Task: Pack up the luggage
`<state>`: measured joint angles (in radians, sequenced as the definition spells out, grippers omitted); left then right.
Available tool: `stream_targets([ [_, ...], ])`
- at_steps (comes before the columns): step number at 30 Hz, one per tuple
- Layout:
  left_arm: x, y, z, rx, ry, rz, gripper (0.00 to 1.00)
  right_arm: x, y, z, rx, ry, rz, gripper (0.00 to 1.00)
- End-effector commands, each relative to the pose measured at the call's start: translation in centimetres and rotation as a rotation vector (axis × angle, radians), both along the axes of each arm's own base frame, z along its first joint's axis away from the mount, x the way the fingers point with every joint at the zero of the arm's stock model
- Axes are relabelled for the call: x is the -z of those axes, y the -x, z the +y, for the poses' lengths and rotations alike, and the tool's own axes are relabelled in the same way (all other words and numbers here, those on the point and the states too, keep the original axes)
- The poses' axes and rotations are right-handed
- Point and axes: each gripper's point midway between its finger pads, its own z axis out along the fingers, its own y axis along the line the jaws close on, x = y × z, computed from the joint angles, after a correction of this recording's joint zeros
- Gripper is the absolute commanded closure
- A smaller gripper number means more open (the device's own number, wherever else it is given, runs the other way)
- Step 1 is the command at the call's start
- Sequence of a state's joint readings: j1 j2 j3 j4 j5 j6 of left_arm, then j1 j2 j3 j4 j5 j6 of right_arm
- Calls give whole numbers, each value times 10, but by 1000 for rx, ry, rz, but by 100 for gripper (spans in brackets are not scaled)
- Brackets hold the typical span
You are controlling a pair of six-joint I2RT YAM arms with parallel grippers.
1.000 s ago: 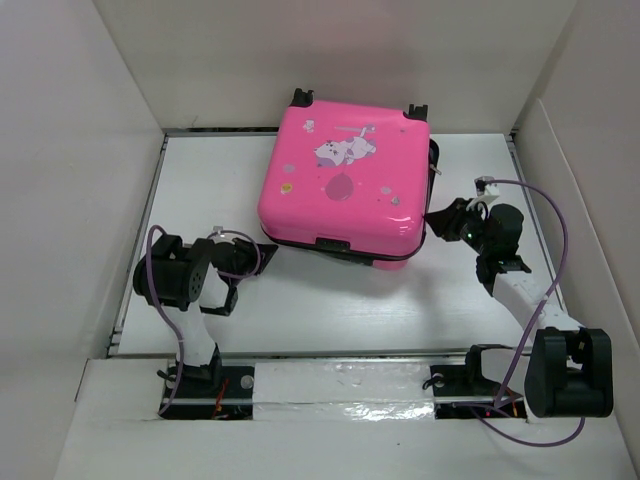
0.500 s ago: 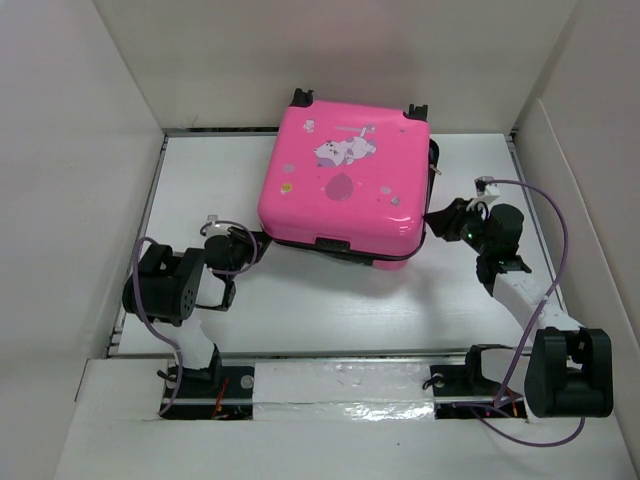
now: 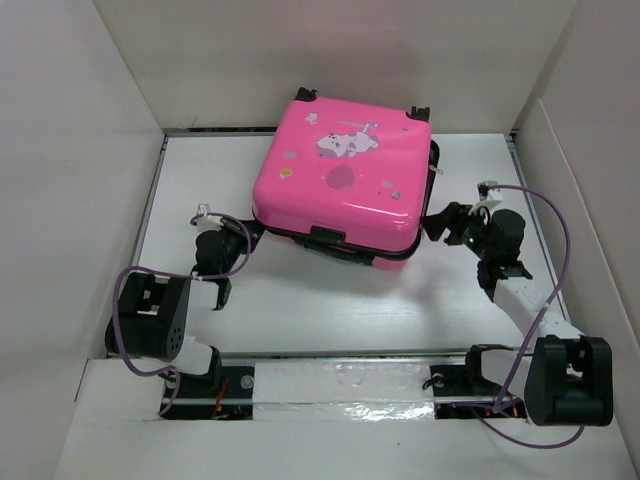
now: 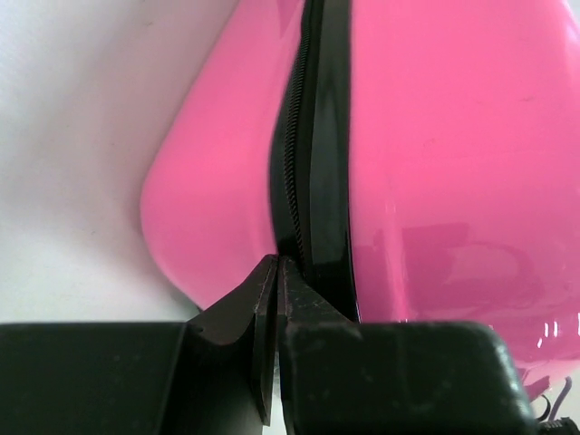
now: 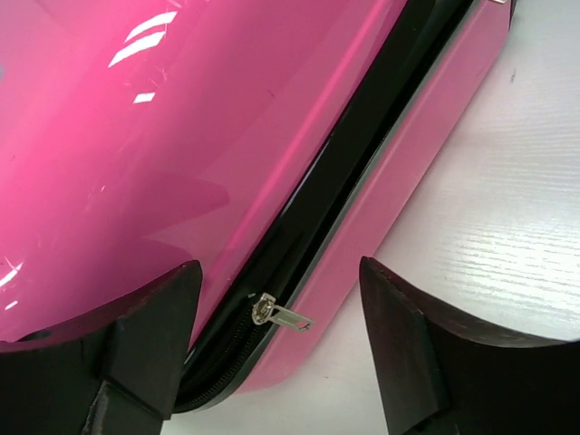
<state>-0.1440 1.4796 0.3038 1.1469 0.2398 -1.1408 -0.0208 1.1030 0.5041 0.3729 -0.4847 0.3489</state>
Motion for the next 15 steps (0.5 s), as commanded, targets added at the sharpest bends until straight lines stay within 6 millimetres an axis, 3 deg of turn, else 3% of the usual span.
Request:
stream_targets([
  [1, -205, 17, -10, 53, 103, -761, 100, -10, 8, 11, -52, -24, -34, 22],
  [7, -211, 9, -15, 76, 116, -760, 100, -11, 11, 5, -15, -12, -34, 21],
  [12, -218, 7, -26, 105, 103, -758, 100, -10, 13, -4, 49, -3, -28, 31],
  [15, -213, 4, -35, 123, 87, -736, 100, -10, 15, -14, 113, 9, -32, 42],
])
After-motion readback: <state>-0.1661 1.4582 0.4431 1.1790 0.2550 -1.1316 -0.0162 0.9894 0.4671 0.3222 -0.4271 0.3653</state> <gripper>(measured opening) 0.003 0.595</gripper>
